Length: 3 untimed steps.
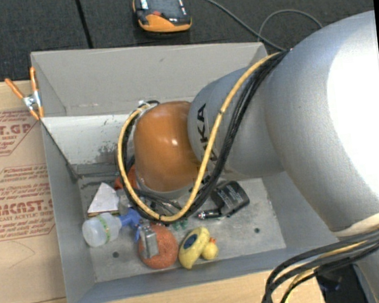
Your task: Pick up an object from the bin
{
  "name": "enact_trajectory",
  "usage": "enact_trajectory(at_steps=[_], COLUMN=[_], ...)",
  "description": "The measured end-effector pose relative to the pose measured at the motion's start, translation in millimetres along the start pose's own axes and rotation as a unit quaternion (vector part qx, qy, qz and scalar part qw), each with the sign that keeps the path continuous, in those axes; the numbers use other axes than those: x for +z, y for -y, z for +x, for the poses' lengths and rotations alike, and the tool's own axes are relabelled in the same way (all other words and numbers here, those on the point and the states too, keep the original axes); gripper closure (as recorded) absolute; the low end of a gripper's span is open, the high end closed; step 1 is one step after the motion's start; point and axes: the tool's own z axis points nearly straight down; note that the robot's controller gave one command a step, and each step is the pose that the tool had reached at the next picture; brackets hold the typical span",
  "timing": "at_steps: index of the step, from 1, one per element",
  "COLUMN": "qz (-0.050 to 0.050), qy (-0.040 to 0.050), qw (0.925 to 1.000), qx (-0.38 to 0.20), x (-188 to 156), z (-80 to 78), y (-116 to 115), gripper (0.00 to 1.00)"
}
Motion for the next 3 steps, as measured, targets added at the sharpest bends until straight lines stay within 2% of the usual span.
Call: enact_trajectory(at_steps=[1,2,3], qz=[0.0,0.0,0.0], qy=[0.0002,0.0001,0.0002], qw=[1.0,1.0,0.9993], qx=[0.0,0.001,-0.036], x=[-0.2,0.0,12.1], z=[-0.2,-0.2,-11.9], y=[0.5,0.6,7.0], gripper=[1.0,1.0,1.0])
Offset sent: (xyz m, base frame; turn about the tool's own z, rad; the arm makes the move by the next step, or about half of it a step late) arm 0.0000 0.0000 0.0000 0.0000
